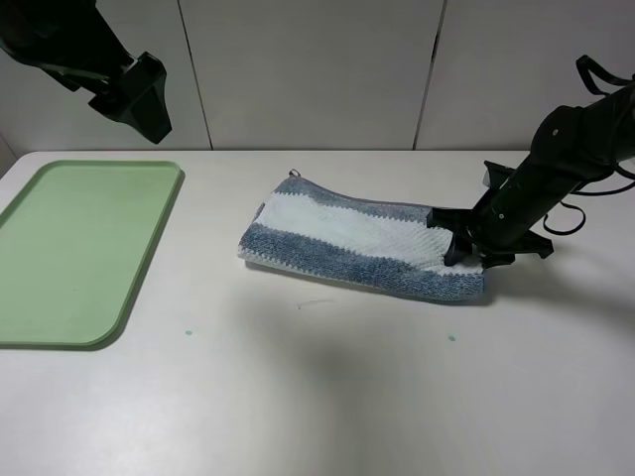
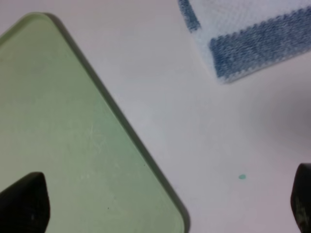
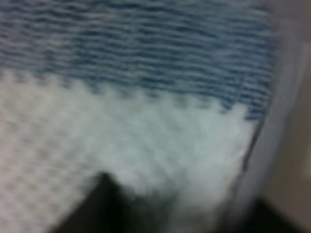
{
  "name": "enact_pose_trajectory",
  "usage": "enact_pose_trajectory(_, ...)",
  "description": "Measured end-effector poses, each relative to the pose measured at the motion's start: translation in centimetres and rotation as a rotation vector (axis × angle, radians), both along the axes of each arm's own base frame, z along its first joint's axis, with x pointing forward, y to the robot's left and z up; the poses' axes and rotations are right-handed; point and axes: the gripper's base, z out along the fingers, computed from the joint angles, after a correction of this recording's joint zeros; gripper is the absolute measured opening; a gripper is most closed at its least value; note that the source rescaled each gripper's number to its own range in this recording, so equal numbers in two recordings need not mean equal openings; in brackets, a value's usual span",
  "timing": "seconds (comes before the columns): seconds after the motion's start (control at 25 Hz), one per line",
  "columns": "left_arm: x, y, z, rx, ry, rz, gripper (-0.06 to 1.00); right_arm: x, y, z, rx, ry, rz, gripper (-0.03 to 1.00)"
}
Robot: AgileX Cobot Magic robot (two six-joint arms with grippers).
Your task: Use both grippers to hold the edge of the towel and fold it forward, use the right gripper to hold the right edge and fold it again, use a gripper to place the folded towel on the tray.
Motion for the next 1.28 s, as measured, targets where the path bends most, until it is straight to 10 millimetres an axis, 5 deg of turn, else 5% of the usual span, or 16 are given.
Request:
enact_pose_trajectory(0.12,0.0,0.0,0.0,0.0,0.0,0.0,1.0,0.0,0.0,0.0,0.008,0.006,-0.013,0.01)
enact_pose_trajectory(0.68,0.0,0.0,0.0,0.0,0.0,0.001,1.0,-0.3,-0.2,0.8,-0.035,0.012,0.056,0.01)
enact_pose_trajectory(1.28,0.0,0.0,0.0,0.0,0.0,0.001,1.0,-1.8,-2.9,7.3,-0.117,-0.039,0.121,0.01)
